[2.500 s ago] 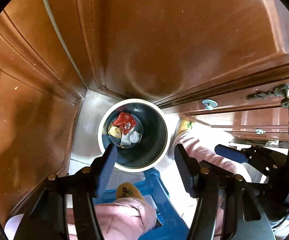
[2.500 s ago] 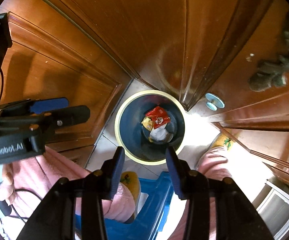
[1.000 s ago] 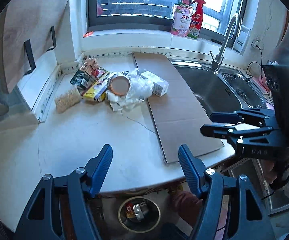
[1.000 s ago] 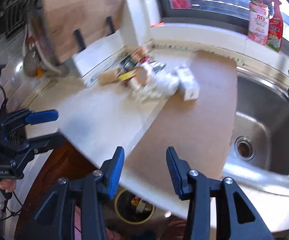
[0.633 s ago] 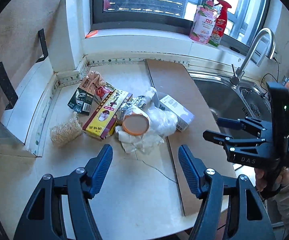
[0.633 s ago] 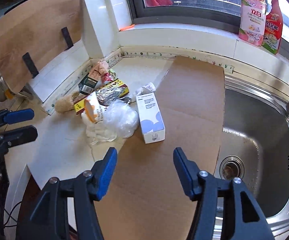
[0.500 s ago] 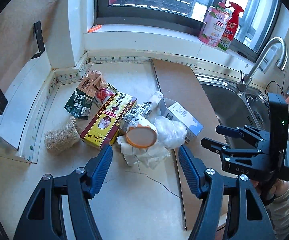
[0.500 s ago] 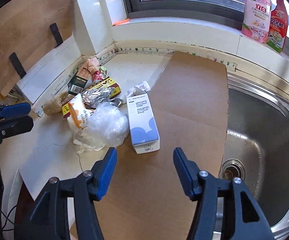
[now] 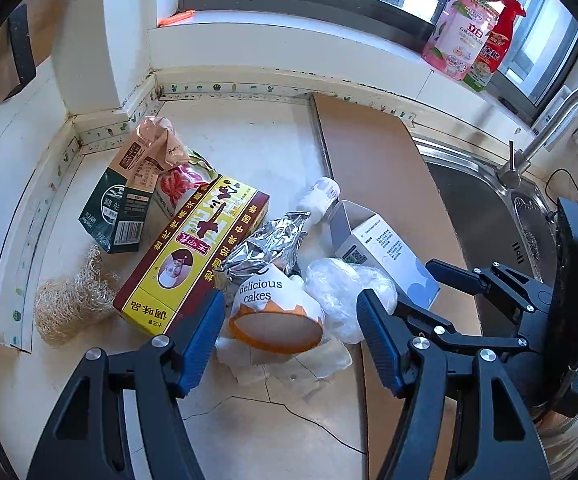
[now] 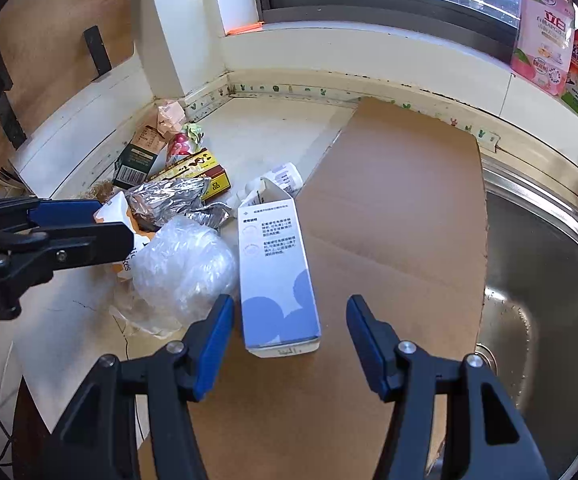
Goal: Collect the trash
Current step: 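Grasp the white milk carton with the right gripper while the left gripper grasps the delicious cakes wrapper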
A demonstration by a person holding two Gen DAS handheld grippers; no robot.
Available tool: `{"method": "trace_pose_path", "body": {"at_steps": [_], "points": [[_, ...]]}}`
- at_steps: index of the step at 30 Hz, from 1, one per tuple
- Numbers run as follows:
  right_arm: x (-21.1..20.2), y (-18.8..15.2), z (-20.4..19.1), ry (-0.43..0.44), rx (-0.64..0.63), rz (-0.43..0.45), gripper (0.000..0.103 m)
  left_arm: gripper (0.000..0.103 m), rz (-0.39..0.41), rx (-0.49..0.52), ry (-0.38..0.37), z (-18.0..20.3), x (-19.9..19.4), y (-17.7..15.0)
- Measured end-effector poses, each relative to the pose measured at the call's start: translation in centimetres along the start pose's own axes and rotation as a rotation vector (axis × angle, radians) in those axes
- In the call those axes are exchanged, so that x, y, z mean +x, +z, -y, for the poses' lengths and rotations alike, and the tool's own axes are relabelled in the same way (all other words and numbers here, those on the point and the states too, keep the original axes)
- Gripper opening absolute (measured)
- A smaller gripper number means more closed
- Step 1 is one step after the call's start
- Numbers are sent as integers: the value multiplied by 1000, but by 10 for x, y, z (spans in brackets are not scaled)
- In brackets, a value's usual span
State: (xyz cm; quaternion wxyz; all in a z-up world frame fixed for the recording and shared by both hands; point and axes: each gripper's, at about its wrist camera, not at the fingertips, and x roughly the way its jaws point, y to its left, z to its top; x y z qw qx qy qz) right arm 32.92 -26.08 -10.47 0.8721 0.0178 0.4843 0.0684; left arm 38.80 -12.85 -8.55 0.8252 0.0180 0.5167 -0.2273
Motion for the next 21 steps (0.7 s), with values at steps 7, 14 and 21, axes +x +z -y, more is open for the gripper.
{"method": "trace_pose_path", "body": {"at_steps": [7,14,21], "points": [[5,-2,-5,33,-16,-12,39,66,-9,-27,-1,-9,17,0],[-1,-6,-4,31,0,24,35,49,-9,-51,-26,-12,21,-10],[-25,-18,0,37,35,54,35,49,45,-70,-25,-15,-8,-24]]}}
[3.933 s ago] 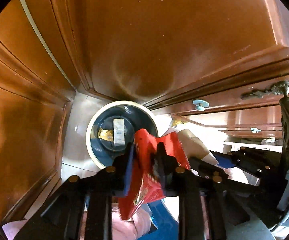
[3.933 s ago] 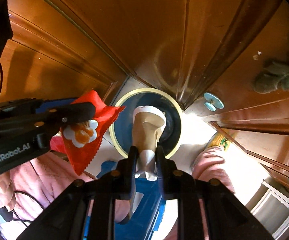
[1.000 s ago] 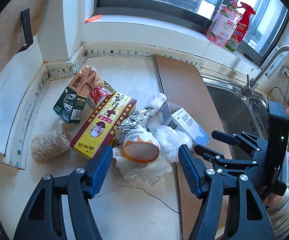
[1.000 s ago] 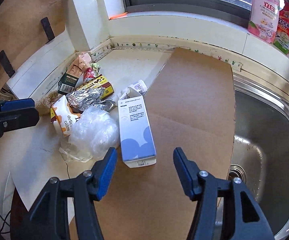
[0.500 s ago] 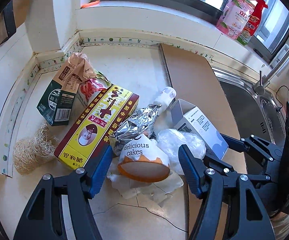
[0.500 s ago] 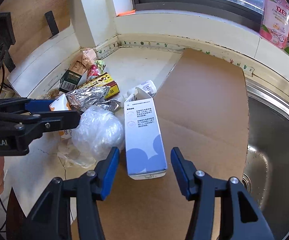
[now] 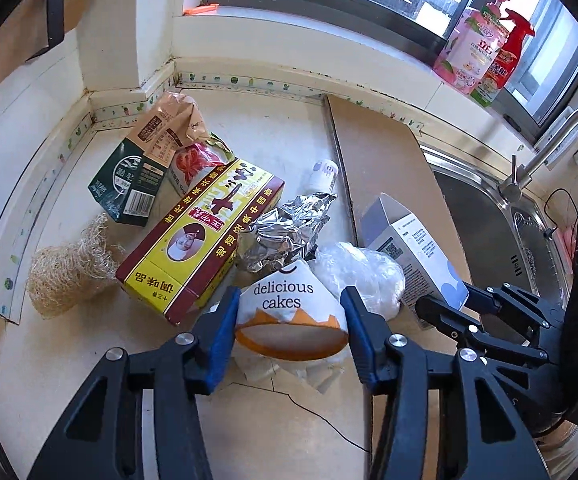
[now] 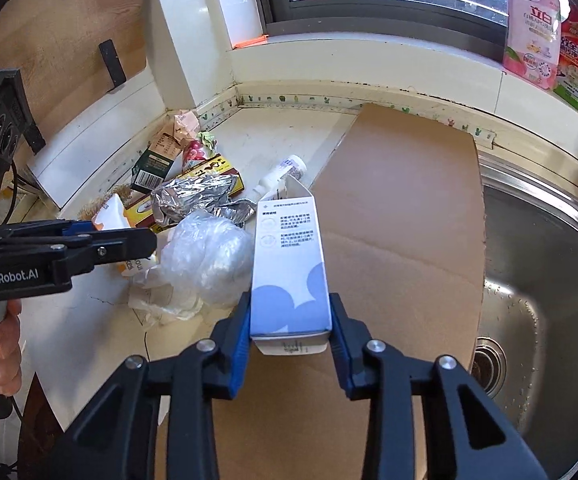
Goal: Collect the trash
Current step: 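Grasp the white milk carton with the right gripper while the left gripper grasps the delicious cakes wrapper, then lower the milk carton and cakes wrapper over the bin and open both grippers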
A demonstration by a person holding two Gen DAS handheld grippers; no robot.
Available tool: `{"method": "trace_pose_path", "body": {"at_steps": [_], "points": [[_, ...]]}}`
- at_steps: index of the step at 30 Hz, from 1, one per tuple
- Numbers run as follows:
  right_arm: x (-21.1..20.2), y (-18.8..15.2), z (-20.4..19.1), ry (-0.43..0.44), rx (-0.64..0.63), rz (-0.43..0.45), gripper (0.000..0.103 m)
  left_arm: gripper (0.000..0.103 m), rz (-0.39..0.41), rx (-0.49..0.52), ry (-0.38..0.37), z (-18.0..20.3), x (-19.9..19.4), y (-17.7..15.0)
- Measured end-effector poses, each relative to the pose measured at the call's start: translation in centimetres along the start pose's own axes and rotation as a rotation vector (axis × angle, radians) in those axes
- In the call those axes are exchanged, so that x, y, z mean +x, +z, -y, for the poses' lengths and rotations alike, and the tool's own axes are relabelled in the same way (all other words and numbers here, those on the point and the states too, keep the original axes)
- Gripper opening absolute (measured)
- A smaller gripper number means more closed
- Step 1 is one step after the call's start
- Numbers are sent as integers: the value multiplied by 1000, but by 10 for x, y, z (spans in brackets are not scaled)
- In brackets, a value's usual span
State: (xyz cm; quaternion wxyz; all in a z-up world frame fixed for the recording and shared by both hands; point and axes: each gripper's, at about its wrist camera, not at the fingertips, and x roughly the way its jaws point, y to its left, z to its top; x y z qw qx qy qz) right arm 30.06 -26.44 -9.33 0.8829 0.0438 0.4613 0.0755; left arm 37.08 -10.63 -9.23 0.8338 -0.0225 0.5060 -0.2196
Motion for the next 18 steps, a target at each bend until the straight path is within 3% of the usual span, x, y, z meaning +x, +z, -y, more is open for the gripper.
{"method": "trace_pose_path", "body": {"at_steps": [9,18], "points": [[-51,-29,-14,37,61,50,35,49,69,33,-26,3,-77,-28],[-113,-72,-54,77,50,97,35,49,107,63,-1,12,-153,-91]]}}
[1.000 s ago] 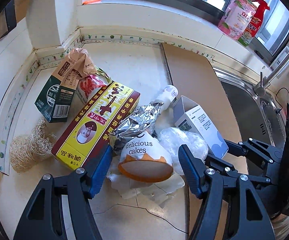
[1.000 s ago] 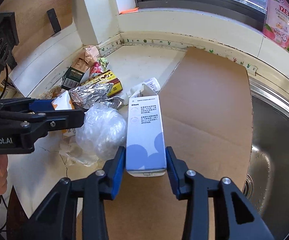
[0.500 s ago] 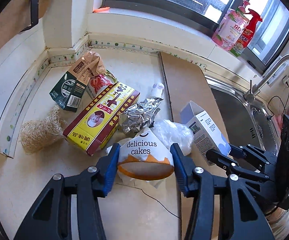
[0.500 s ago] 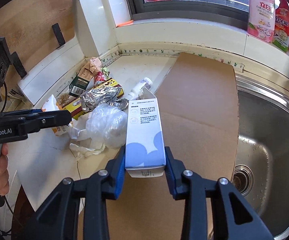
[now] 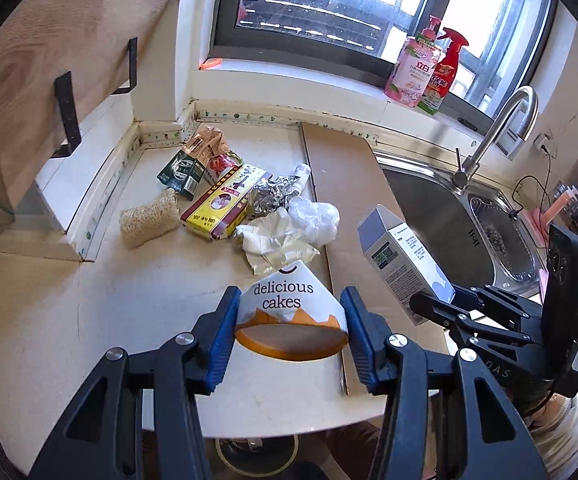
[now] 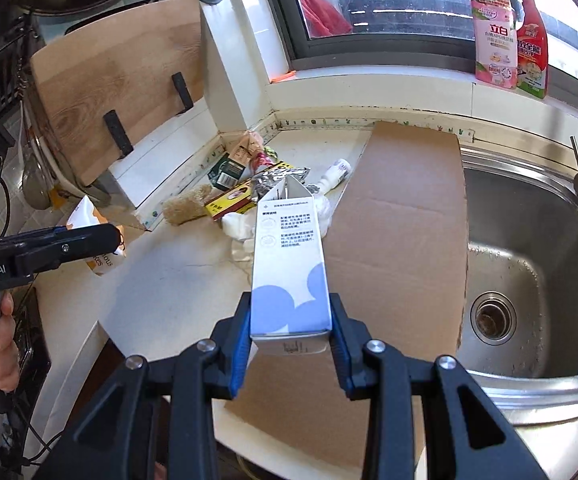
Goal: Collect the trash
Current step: 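Lower the milk carton and cakes wrapper over the bin and open both grippers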
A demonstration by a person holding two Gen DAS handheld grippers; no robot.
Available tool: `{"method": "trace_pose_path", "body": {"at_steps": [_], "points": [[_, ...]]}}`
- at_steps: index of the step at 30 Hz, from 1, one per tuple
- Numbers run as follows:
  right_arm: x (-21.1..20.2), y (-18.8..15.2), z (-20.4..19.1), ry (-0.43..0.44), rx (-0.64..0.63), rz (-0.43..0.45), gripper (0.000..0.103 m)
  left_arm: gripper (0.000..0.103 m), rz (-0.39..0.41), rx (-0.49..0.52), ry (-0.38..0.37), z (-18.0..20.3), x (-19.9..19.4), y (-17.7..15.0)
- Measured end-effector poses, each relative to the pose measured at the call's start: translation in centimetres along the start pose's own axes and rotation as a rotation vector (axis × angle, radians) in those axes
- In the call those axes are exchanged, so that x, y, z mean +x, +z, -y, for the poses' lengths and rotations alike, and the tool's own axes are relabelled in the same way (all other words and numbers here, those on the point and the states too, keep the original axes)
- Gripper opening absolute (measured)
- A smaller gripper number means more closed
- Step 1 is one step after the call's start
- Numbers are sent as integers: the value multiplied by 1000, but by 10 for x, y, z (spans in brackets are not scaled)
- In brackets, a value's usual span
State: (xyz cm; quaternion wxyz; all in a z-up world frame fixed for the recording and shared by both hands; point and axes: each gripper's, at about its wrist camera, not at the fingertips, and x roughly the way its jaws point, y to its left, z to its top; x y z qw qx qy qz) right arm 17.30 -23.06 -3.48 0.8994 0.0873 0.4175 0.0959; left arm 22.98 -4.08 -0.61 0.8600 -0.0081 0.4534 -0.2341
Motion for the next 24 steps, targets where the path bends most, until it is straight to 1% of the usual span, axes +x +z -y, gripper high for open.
{"method": "trace_pose_path", "body": {"at_steps": [3,8,12,16,19,24], "points": [[-21,-20,-19,11,-16,5,35,49,13,0,-19,6,-26,-25],[-54,-62,-46,72,-19,37,35,49,13,2,-72,15,-59,-75],[-62,-96,-60,95,-3,44,35,49,4,-5,-70,17,-69,-117],[-63,-128,-66,93,8,23,35,49,12,-31,-62,15,-68,-156],[-57,-151,-67,101,9,-16,35,49,11,-50,-43,14,-60,-183],[-40,-187,-69,74,-16,-95,35,49,-25,-82,-41,9,-34,-225]]}}
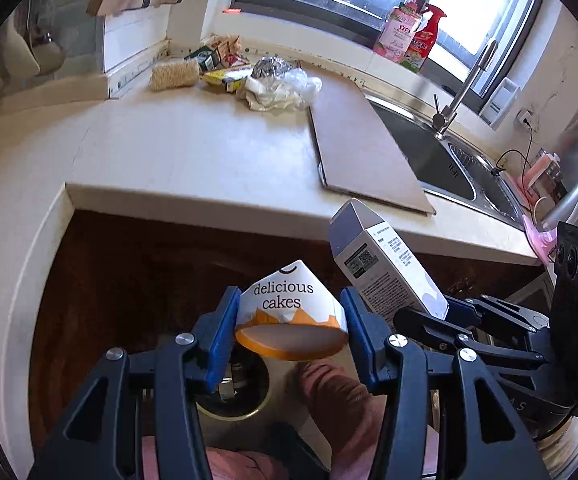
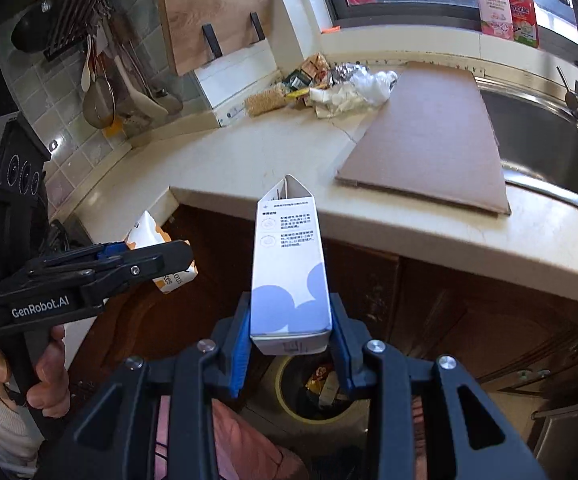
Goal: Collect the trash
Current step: 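Lower the milk carton and cakes wrapper over the bin and open both grippers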
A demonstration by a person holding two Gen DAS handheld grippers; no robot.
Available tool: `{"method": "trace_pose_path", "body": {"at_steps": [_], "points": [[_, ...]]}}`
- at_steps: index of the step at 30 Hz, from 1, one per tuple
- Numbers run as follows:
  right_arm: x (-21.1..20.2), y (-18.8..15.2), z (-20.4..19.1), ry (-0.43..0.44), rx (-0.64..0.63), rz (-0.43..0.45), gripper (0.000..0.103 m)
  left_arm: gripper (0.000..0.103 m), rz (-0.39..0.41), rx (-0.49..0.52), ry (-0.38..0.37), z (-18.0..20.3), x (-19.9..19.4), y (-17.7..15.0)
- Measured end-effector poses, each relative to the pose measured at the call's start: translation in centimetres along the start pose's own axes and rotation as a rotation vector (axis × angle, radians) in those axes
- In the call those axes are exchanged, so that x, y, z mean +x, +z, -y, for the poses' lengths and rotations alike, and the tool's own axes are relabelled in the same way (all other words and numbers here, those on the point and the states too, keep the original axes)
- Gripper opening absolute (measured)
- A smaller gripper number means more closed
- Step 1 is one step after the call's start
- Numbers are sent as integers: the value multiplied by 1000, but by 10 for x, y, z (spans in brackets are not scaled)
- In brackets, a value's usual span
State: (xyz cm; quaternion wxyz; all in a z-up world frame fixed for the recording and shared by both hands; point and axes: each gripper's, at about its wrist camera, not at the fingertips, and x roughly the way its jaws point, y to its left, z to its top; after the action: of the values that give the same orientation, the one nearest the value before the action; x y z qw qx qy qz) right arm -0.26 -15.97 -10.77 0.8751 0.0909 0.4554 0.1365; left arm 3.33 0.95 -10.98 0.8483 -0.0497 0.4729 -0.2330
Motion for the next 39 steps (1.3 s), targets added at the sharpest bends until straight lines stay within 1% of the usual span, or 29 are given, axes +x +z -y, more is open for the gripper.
{"method": "trace_pose_path", "body": {"at_steps": [6,9,11,14,19,24,27,32,38,39], "points": [[29,-35,-1,-15,-30,-98,35,49,-13,18,23,0,22,-42],[45,-47,0,-17,-36,-137,35,49,-22,25,40,-1,32,-52],[55,-53,2,-21,-38,-162,35,49,-33,12,50,-5,40,-58],[71,-62,8,-28,-31,-198,35,49,-63,-24,53,-16,56,-68],[97,-72,19,-32,-27,-257,35,49,-143,-78,67,-35,91,-85],[122,-85,32,-25,-14,-320,35,49,-209,-118,75,-48,122,-93],[139,-91,38,-30,-9,-360,35,49,-236,-123,74,-53,137,-95],[169,-97,43,-41,-9,-416,35,49,-305,-117,81,-58,172,-94],[206,-103,49,-40,-10,-489,35,49,-384,-122,72,-70,212,-102],[211,-104,51,-39,-8,-500,35,49,-394,-126,69,-74,213,-105]]}}
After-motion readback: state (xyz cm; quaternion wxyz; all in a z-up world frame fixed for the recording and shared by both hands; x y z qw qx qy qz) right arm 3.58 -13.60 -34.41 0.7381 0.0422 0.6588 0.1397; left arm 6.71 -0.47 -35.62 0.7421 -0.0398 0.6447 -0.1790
